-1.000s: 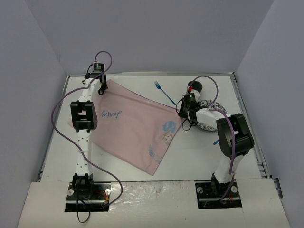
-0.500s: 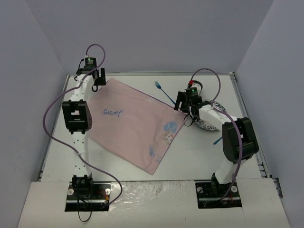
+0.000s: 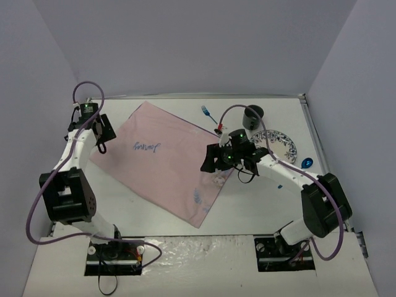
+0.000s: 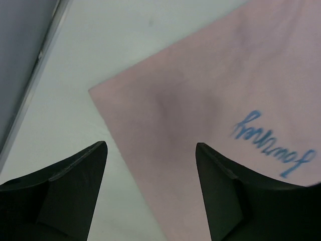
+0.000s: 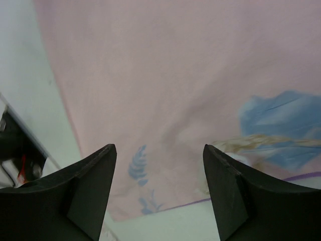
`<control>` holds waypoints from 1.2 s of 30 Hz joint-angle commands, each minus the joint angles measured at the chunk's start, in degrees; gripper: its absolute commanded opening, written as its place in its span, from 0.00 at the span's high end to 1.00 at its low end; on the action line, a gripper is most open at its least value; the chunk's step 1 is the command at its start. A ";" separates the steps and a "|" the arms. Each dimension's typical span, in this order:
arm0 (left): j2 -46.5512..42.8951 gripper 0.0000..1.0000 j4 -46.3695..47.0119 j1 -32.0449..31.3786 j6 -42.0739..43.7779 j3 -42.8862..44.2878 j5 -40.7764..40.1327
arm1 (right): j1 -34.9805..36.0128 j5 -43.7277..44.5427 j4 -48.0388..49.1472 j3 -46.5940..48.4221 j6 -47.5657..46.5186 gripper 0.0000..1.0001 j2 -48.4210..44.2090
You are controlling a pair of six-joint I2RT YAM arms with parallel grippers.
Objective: Set the dinner table for one person
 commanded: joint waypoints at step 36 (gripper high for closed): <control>22.19 0.72 7.19 6.01 -4.46 -1.34 0.55 | 15.95 -2.24 -6.67 -14.26 1.38 0.99 10.27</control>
